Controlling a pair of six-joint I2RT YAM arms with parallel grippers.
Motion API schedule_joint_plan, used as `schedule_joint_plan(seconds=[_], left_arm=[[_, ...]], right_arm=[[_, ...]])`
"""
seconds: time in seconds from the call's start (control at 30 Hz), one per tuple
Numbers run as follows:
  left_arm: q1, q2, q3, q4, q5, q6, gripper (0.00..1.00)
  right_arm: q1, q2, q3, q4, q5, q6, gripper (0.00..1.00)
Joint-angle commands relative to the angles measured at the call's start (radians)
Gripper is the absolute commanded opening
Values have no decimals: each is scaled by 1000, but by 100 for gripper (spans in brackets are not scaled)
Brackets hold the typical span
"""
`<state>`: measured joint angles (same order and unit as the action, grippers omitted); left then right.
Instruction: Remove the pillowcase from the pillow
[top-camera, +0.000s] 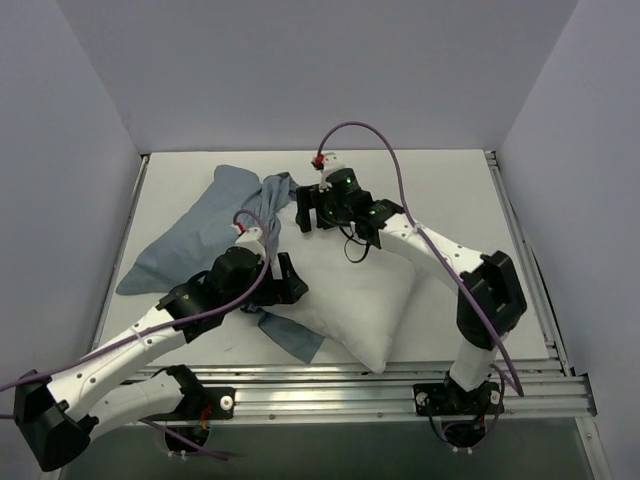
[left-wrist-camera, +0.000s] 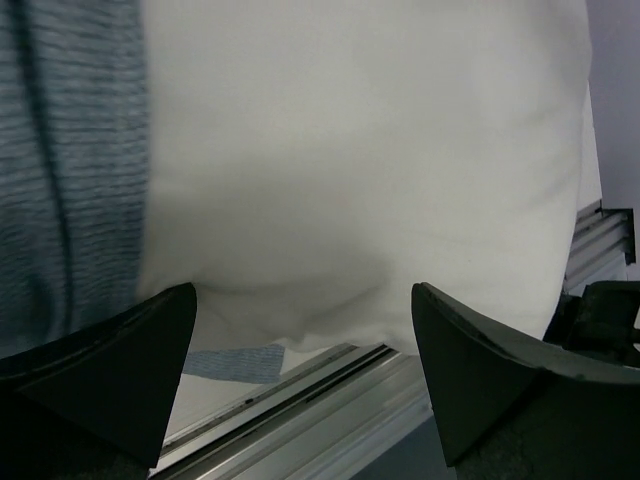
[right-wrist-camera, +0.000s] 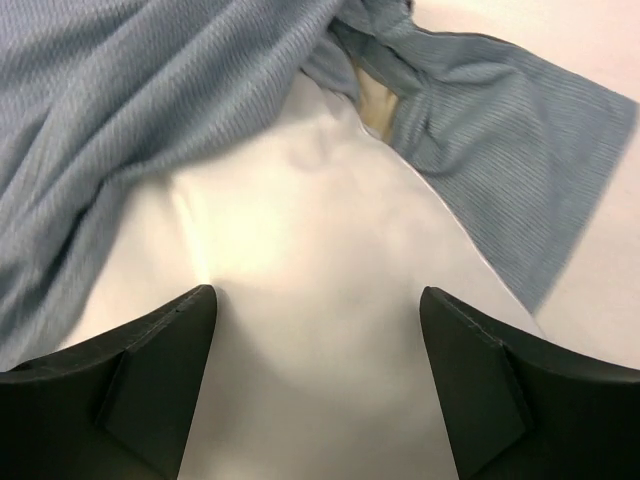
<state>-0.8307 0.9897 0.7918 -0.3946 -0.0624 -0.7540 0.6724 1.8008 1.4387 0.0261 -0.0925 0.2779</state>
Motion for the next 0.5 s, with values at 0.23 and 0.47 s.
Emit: schedule_joint_plan(seconds=[0.23,0.47], left_arm=[[58,-190,112,-239,-207,68,97],[129,-198,67,-291,-264,91,93]], right_arm=[[45,-397,-179,-158,218,-108,86],[232,-465,-258,-186,276,-175,97]])
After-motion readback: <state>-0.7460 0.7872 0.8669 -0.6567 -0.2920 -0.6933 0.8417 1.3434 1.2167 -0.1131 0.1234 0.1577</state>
